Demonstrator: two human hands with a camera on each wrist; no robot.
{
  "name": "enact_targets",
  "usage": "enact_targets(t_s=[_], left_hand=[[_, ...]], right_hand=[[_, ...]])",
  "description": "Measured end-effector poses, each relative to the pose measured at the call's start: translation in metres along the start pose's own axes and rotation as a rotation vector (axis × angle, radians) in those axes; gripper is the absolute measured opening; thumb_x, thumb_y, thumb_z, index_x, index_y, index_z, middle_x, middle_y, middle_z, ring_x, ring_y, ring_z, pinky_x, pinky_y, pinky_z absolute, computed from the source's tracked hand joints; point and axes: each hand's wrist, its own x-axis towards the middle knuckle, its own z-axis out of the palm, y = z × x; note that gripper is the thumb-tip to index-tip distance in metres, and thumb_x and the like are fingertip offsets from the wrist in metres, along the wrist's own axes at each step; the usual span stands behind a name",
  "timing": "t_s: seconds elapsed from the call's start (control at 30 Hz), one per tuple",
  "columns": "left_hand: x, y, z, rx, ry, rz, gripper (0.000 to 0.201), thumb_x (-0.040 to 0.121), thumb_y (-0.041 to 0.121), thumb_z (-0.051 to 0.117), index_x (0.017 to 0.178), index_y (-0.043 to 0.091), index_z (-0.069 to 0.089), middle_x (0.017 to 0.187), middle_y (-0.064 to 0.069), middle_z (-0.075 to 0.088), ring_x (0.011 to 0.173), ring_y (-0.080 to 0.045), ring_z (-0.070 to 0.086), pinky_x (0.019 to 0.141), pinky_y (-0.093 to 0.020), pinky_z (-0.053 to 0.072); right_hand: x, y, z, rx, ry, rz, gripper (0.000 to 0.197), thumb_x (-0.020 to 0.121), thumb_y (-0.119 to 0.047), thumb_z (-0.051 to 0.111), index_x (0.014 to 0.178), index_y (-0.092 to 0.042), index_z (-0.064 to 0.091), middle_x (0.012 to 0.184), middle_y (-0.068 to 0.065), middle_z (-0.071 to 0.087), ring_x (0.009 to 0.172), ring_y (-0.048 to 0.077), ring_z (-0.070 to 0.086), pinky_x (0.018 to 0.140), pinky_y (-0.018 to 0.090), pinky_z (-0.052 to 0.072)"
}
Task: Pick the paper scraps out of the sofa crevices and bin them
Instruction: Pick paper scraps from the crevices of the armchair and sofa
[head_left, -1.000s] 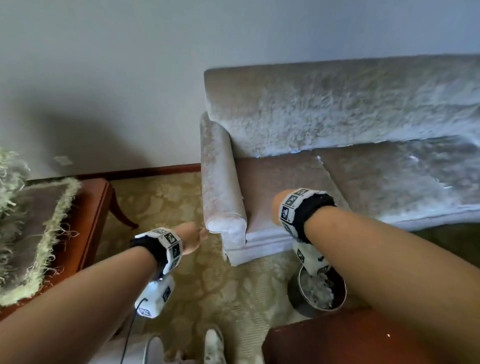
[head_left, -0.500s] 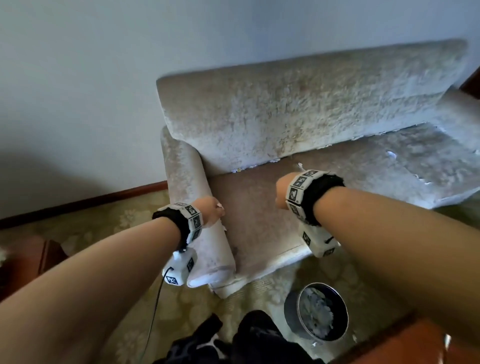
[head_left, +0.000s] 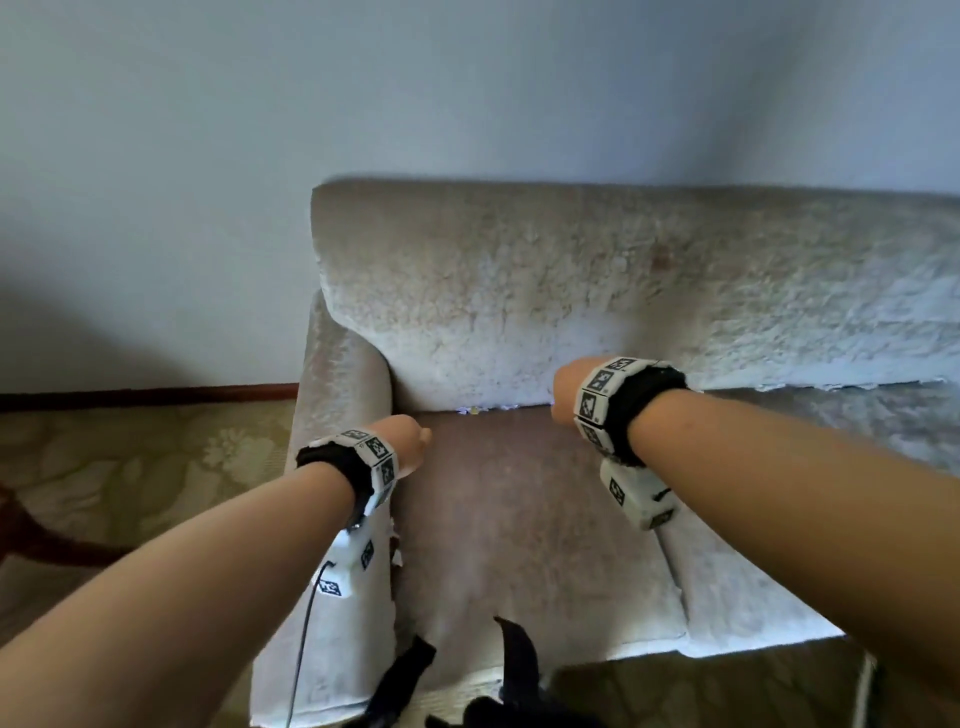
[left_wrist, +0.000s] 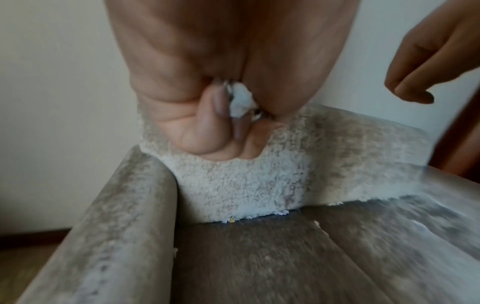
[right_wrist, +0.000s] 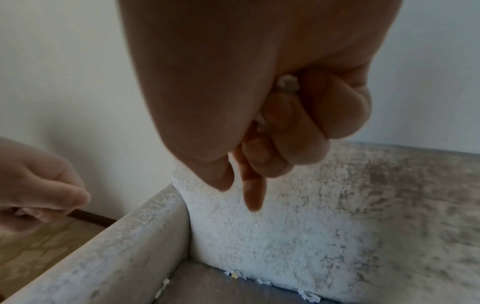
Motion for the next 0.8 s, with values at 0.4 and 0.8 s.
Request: enact_targets(t_s=[0.4, 0.8], left_hand=[[0.080, -0.015, 0.051, -0.370, -0.111, -0.203, 0.023, 0.094, 0.010, 0.050, 0.087, 0.009, 0.072, 0.084, -0.011, 0.070, 0.065, -0.021, 0.059, 0.060, -0.019, 0.043], [0.213, -0.058, 0.149, -0.267, -0.042, -0.446, 0.051, 0.100, 0.042, 0.031, 0.090, 0.005, 0.065, 0.106, -0.016, 0.068, 0.101, -0.032, 0.063, 0.085, -0.033, 0.047]], right_hand=[[0.095, 0.009, -0.020, -0.131, -0.107, -0.162, 0.007, 0.089, -0.016, 0.058, 0.087, -0.011, 0.062, 0.080, 0.006, 0.062, 0.068, 0.026, 0.057, 0.063, 0.034, 0.047], [0.259, -0.040, 0.054, 0.206, 0.040, -0.249, 0.027, 0.094, -0.024, 0.049, 0.070, -0.011, 0.054, 0.069, 0.004, 0.058, 0.061, 0.022, 0.058, 0.053, 0.026, 0.045]])
